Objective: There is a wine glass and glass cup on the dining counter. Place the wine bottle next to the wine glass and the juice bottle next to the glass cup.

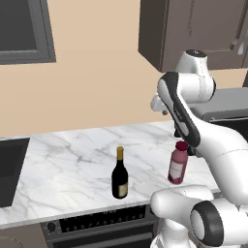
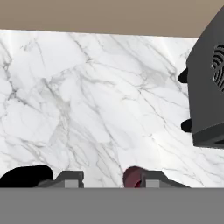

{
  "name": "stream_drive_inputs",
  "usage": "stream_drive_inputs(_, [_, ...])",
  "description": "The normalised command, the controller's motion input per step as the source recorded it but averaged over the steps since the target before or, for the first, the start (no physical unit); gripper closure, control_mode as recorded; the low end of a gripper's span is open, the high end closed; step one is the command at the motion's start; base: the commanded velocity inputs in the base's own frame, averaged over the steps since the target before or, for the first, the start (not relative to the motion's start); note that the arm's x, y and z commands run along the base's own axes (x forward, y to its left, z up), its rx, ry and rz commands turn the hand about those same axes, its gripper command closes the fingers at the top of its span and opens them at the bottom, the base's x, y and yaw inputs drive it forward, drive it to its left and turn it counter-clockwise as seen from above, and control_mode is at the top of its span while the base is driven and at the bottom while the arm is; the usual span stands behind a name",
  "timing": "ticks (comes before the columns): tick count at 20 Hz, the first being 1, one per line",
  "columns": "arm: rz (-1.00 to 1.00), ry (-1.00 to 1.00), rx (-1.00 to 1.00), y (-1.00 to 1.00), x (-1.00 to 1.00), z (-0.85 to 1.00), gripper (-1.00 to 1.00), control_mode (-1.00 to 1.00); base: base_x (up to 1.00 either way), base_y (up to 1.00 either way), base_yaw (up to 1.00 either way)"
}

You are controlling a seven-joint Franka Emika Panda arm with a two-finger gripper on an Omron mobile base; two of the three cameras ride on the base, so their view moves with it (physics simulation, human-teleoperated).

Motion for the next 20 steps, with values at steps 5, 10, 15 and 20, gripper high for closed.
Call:
stream_drive_inputs(5, [0.00, -0.02, 0.00, -0.02, -0.13, -0.02, -1.00, -1.00, 0.00, 0.00, 0.00])
stream_drive_inputs(10, [0.01, -0.25, 0.00, -0.14, -0.41, -0.02, -1.00, -1.00, 0.00, 0.00, 0.00])
stream_drive_inputs(15, [0.11, -0.20, 0.04, -0.33, -0.42, -0.10, -1.00, -1.00, 0.00, 0.00, 0.00])
stream_drive_inputs(20, [0.22, 0.00, 0.00, -0.33, -0.17, -0.20, -1.00, -1.00, 0.00, 0.00, 0.00])
